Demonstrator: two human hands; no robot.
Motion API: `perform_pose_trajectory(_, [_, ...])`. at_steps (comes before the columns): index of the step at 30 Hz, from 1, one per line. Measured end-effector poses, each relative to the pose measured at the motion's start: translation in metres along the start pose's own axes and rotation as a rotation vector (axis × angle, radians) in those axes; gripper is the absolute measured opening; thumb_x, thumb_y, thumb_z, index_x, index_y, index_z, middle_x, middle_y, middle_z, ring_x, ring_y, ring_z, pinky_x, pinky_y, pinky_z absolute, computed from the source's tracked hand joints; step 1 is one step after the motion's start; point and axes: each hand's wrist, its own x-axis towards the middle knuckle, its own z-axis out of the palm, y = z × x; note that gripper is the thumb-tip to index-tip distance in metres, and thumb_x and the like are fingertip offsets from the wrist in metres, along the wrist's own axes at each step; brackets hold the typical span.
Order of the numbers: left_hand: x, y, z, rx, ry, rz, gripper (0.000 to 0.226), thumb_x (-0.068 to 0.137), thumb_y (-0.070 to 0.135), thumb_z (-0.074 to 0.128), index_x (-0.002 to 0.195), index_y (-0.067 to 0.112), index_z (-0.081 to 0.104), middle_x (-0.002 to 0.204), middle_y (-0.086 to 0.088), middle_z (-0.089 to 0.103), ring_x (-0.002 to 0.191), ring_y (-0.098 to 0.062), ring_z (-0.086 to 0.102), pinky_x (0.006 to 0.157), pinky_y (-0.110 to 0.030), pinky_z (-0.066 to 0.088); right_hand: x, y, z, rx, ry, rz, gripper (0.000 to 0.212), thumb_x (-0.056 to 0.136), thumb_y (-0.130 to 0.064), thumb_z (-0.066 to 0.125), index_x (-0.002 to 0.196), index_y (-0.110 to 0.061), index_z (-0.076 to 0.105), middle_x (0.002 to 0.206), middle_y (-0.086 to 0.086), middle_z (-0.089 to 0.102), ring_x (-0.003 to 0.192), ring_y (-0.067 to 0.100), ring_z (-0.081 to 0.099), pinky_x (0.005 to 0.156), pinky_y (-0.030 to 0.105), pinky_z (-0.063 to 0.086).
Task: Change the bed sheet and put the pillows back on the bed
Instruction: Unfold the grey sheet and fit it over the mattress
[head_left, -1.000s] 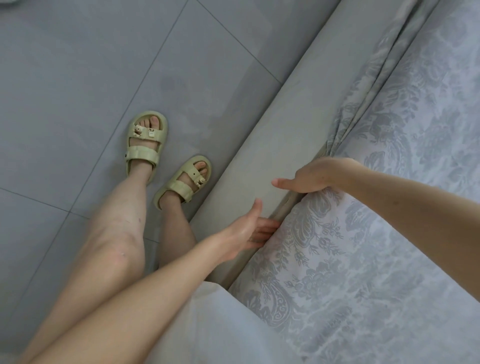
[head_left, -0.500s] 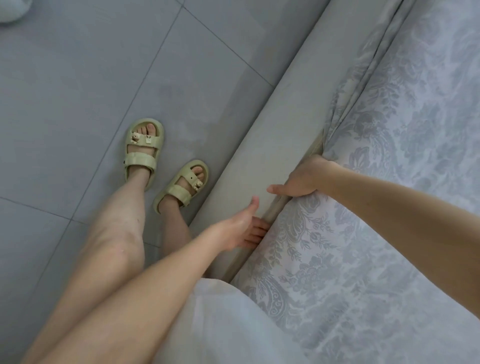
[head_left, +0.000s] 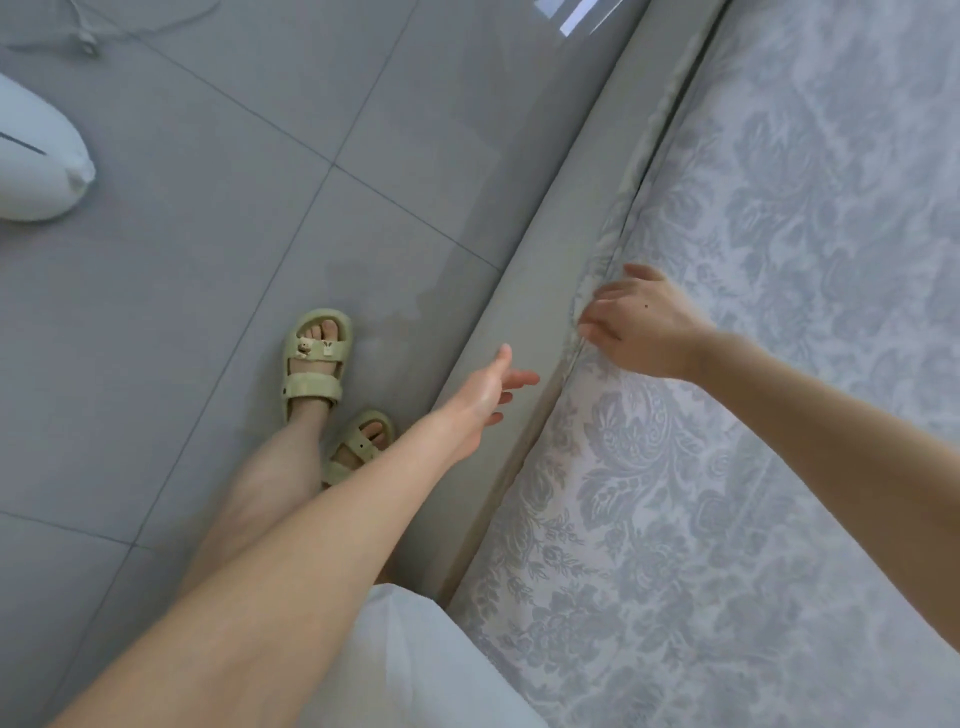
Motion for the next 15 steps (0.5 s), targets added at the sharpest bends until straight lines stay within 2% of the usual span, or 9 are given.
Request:
perform_pose_trajectory(2, [0.01, 0.016, 0.007, 0.001, 0.024, 0.002, 0.057, 0.101, 0.048, 0.018, 0.104, 0.021, 0.068, 0.137, 0.0, 0.049, 0.12, -0.017, 0.042, 0.108, -0.037, 0.03, 0.01, 0.009, -0.004, -0.083, -0.06, -0.027, 0.038, 0.098, -0.034, 0.033, 0.097, -0.022, 0.07, 0.097, -0.008, 0.068, 0.11, 0.014, 0.055, 0.114, 0.036, 0.006])
perform_pose_trajectory(6, [0.031, 0.052, 0.014, 0.051, -0.009, -0.017, 0.06, 0.101, 0.049, 0.017, 0.107, 0.02, 0.069, 0.143, -0.001, 0.043, 0.12, -0.017, 0.039, 0.106, -0.036, 0.03, 0.035, 0.028, -0.017, -0.276, -0.196, -0.013, 0.055, 0.101, -0.043, 0.018, 0.101, -0.023, 0.069, 0.105, -0.007, 0.066, 0.115, 0.015, 0.053, 0.117, 0.045, 0.002])
perform_pose_trajectory(8, [0.042, 0.07, 0.015, 0.138, -0.038, -0.028, 0.064, 0.1, 0.052, 0.016, 0.107, 0.02, 0.07, 0.147, -0.002, 0.037, 0.128, -0.02, 0.037, 0.108, -0.037, 0.03, 0.048, 0.039, -0.025, -0.3, -0.234, 0.02, 0.06, 0.101, -0.045, 0.013, 0.103, -0.024, 0.068, 0.107, -0.009, 0.066, 0.113, 0.014, 0.052, 0.114, 0.044, 0.008])
perform_pose_trajectory(10, [0.052, 0.088, 0.017, 0.192, -0.066, -0.042, 0.066, 0.099, 0.054, 0.015, 0.108, 0.02, 0.07, 0.148, -0.002, 0.036, 0.131, -0.021, 0.036, 0.107, -0.037, 0.032, 0.057, 0.046, -0.032, -0.302, -0.288, 0.022, 0.06, 0.101, -0.046, 0.012, 0.097, -0.027, 0.069, 0.1, -0.011, 0.066, 0.104, 0.014, 0.052, 0.103, 0.039, 0.022])
perform_pose_trajectory(11, [0.056, 0.097, 0.018, 0.193, -0.078, -0.051, 0.065, 0.099, 0.054, 0.015, 0.109, 0.019, 0.07, 0.147, -0.001, 0.038, 0.13, -0.021, 0.037, 0.106, -0.037, 0.033, 0.061, 0.047, -0.035, -0.301, -0.326, 0.001, 0.057, 0.101, -0.045, 0.013, 0.089, -0.028, 0.067, 0.094, -0.011, 0.066, 0.101, 0.014, 0.052, 0.098, 0.037, 0.024])
perform_pose_trajectory(13, [0.062, 0.11, 0.022, 0.173, -0.111, -0.083, 0.063, 0.099, 0.054, 0.017, 0.113, 0.019, 0.067, 0.142, 0.001, 0.045, 0.126, -0.019, 0.041, 0.104, -0.037, 0.036, 0.066, 0.044, -0.04, -0.311, -0.416, -0.06, 0.045, 0.102, -0.038, 0.019, 0.077, -0.031, 0.055, 0.081, -0.011, 0.058, 0.099, 0.016, 0.053, 0.096, 0.037, 0.025])
perform_pose_trajectory(15, [0.066, 0.116, 0.029, 0.153, -0.146, -0.131, 0.06, 0.099, 0.054, 0.019, 0.122, 0.018, 0.061, 0.138, 0.003, 0.048, 0.123, -0.019, 0.044, 0.102, -0.036, 0.037, 0.067, 0.042, -0.043, -0.317, -0.496, -0.081, 0.035, 0.1, -0.031, 0.024, 0.09, -0.033, 0.057, 0.081, -0.011, 0.056, 0.102, 0.016, 0.052, 0.099, 0.039, 0.023])
